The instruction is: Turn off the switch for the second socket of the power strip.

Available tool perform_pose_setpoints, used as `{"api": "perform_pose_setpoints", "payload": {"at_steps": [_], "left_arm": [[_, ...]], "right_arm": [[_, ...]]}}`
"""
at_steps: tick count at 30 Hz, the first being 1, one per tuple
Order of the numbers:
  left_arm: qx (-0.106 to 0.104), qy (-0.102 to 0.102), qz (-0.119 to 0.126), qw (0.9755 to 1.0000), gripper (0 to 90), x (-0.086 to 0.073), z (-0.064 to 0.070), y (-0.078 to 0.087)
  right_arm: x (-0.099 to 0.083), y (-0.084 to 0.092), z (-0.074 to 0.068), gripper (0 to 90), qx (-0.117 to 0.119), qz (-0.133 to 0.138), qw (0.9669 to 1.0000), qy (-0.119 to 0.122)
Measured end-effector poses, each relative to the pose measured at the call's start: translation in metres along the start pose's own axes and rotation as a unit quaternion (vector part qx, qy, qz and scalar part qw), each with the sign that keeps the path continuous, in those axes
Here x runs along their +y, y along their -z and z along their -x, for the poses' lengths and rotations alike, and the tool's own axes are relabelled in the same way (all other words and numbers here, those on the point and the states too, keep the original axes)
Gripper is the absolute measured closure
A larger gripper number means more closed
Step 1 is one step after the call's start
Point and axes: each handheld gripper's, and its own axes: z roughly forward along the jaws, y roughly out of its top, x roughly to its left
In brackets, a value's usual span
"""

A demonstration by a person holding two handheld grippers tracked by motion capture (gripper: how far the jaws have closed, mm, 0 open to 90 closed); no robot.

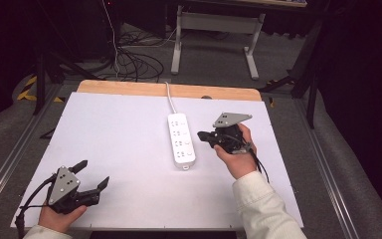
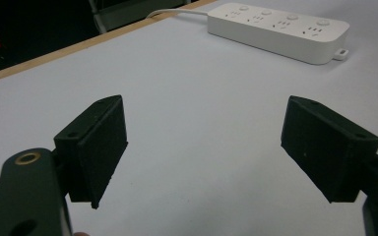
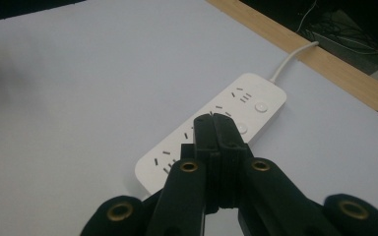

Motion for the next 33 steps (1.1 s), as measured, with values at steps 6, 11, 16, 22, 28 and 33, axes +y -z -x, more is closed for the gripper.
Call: {"api": "perform_pose_setpoints", "payload": {"at_steps": [6, 11, 16, 22, 28, 33], "left_arm": [[0.0, -0.002, 0.0, 1.0, 18.2, 0.0, 0.0, -0.001], [-0.001, -0.003, -0.001, 1.0, 18.2, 0.0, 0.001, -0.001], [-0.001, -0.01, -0.003, 0.9999, 18.2, 0.001, 0.001, -0.002], [0.0, -0.013, -0.003, 0.9999, 18.2, 0.001, 0.001, -0.002], [-0.002, -0.016, -0.005, 0.9999, 18.2, 0.002, 0.002, -0.004], [-0.006, -0.017, -0.005, 0.9998, 18.2, 0.002, 0.002, -0.005]], "right_arm": [[0.006, -0.016, 0.009, 90.0, 0.004, 0.003, 0.9999, -0.014], [0.008, -0.031, 0.014, 90.0, 0.006, -0.004, 0.9998, -0.02], [0.007, -0.048, 0.021, 90.0, 0.001, 0.002, 0.9997, -0.025], [0.007, -0.061, 0.024, 90.0, -0.002, -0.001, 0.9996, -0.029], [0.008, -0.078, 0.024, 90.0, -0.008, 0.004, 0.9995, -0.029], [0.007, -0.093, 0.025, 90.0, -0.013, -0.005, 0.9995, -0.029]]}}
